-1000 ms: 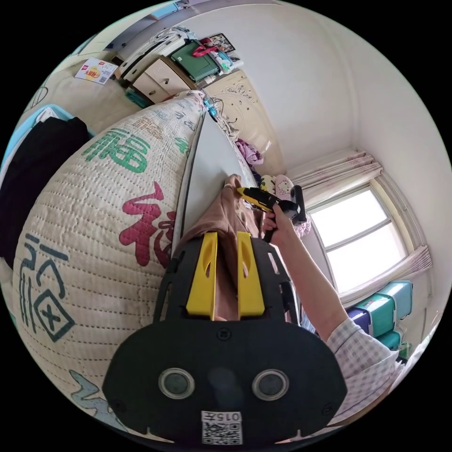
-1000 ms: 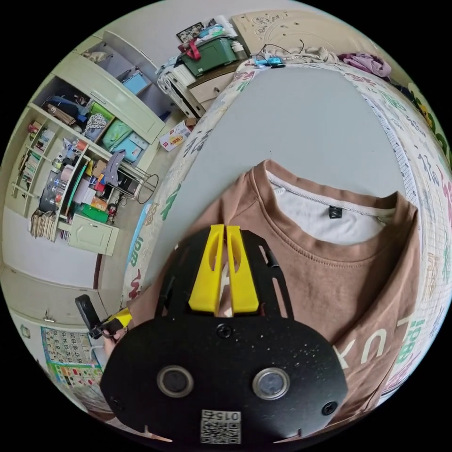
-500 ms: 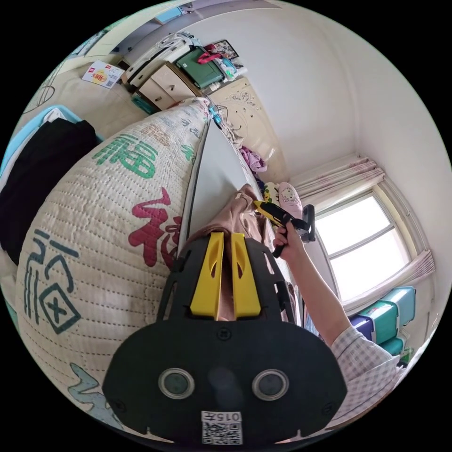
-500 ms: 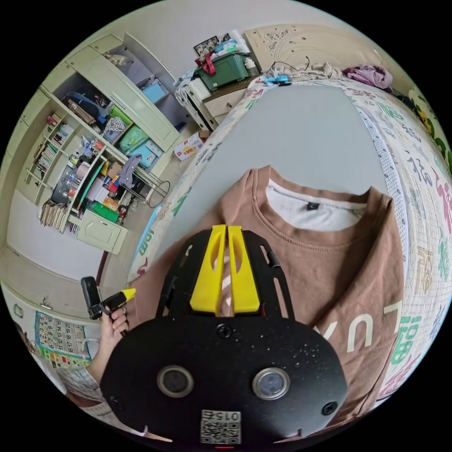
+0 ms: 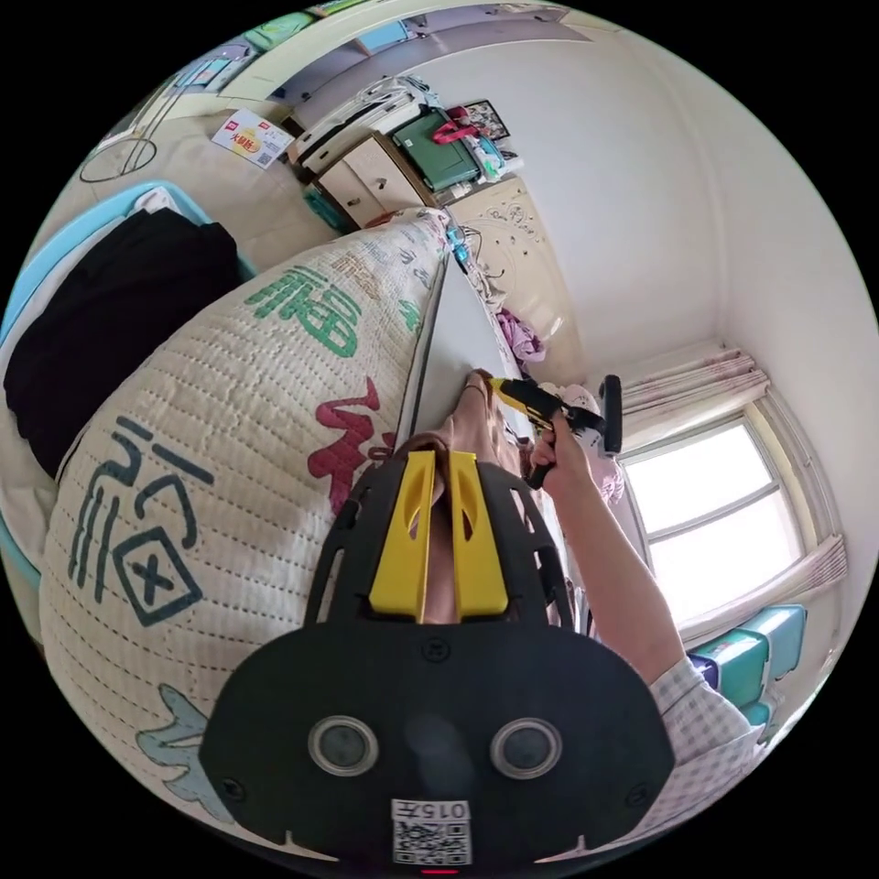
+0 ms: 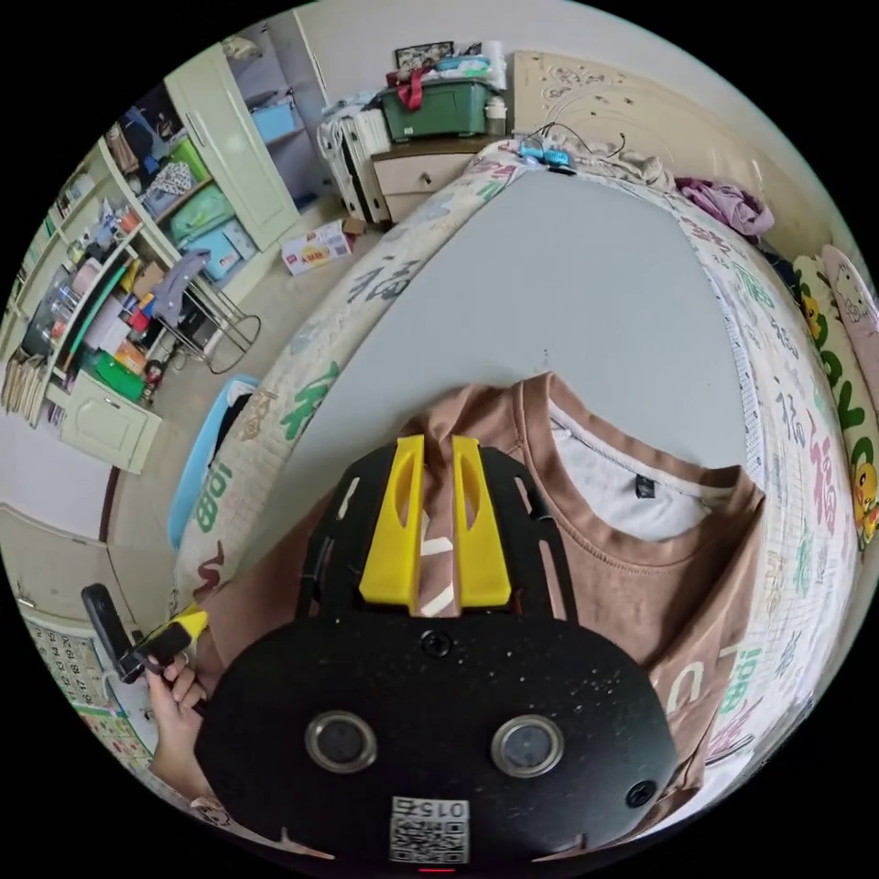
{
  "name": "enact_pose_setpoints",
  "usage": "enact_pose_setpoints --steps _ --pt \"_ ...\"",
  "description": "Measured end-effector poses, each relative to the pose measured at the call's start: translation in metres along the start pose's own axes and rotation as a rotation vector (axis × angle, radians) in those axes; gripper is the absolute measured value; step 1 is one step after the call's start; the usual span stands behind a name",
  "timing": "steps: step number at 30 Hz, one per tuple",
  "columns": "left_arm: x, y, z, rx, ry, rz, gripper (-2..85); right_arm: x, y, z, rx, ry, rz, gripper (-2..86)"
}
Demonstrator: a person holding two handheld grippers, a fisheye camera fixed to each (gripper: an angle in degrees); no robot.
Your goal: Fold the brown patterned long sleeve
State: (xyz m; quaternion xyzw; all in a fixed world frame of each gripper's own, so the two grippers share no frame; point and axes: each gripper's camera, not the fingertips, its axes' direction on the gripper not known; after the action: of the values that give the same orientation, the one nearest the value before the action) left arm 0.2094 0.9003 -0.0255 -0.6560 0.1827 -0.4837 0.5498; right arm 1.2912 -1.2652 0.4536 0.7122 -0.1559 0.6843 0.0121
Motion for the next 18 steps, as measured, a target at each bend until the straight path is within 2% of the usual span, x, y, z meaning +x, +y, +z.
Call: enact_pose_setpoints --steps 5,7,9,12,14,16,18 --pt "0.044 0.016 -0.017 0.064 -0.125 0.137 4.0 -0.004 0.107 -0.131 0.142 -0.125 -0.135 2.7" --pt "0.072 0.025 -0.025 0.068 -0.061 0.23 5.0 -0.003 0.174 -0.185 0.188 -0.18 -0.212 2.5" --pt "0.107 0.04 -0.022 0.0 0.057 0.368 5.3 0.001 0.262 -0.235 0.187 -0.223 -0.263 2.3" --pt "0.175 0.088 0.007 -0.256 0.261 0.632 5.5 0.007 0.349 -0.255 0.098 -0.254 -0.242 3.3" --pt "0.214 0.137 0.036 -0.527 0.429 0.759 6.6 0.009 0.386 -0.254 0.047 -0.244 -0.208 5.3" --pt "0.238 0.17 0.051 -0.658 0.397 0.865 7.7 0.01 0.409 -0.25 0.009 -0.222 -0.175 7.4" --pt "0.255 0.198 0.065 -0.734 0.279 0.97 8.1 0.012 0.427 -0.249 0.002 -0.192 -0.127 8.7"
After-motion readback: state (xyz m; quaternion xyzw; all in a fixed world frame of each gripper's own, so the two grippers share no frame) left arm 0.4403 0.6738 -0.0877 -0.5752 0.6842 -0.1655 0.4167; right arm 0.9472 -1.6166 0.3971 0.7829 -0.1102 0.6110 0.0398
